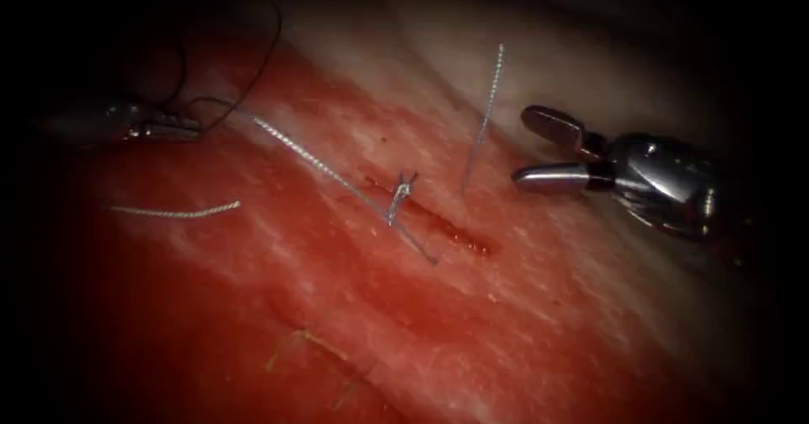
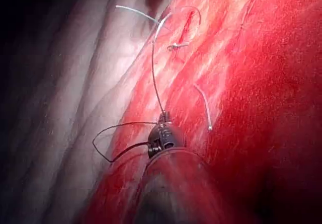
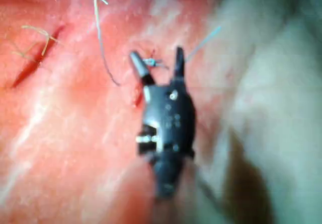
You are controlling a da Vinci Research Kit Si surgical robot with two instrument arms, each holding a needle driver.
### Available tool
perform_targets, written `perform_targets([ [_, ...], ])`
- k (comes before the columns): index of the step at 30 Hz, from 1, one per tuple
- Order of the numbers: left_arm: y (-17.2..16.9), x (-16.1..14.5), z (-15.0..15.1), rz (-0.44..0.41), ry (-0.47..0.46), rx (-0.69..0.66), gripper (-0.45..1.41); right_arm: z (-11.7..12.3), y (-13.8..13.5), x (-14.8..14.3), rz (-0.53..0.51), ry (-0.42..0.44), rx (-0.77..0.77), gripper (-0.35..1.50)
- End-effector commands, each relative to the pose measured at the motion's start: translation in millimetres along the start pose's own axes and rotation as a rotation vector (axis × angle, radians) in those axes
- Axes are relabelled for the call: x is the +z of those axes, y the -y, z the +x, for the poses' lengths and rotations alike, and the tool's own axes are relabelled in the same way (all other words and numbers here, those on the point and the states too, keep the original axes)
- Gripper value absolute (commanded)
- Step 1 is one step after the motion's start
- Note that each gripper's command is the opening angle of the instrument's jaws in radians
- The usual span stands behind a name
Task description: Wound Closure
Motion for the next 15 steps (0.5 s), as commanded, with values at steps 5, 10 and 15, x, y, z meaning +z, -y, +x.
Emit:
perform_targets([
  [5,-0.4,0.2,0.1,-0.018,-0.010,-0.048,-0.45,-0.4,1.3,0.0,0.006,0.001,-0.008,1.30],
  [10,-1.3,0.5,2.5,-0.011,-0.009,-0.064,-0.45,0.5,4.3,-0.4,0.023,0.028,-0.011,1.31],
  [15,-3.4,1.9,5.8,-0.002,-0.010,-0.021,-0.45,3.5,8.8,-0.8,-0.015,0.188,-0.014,1.31],
])
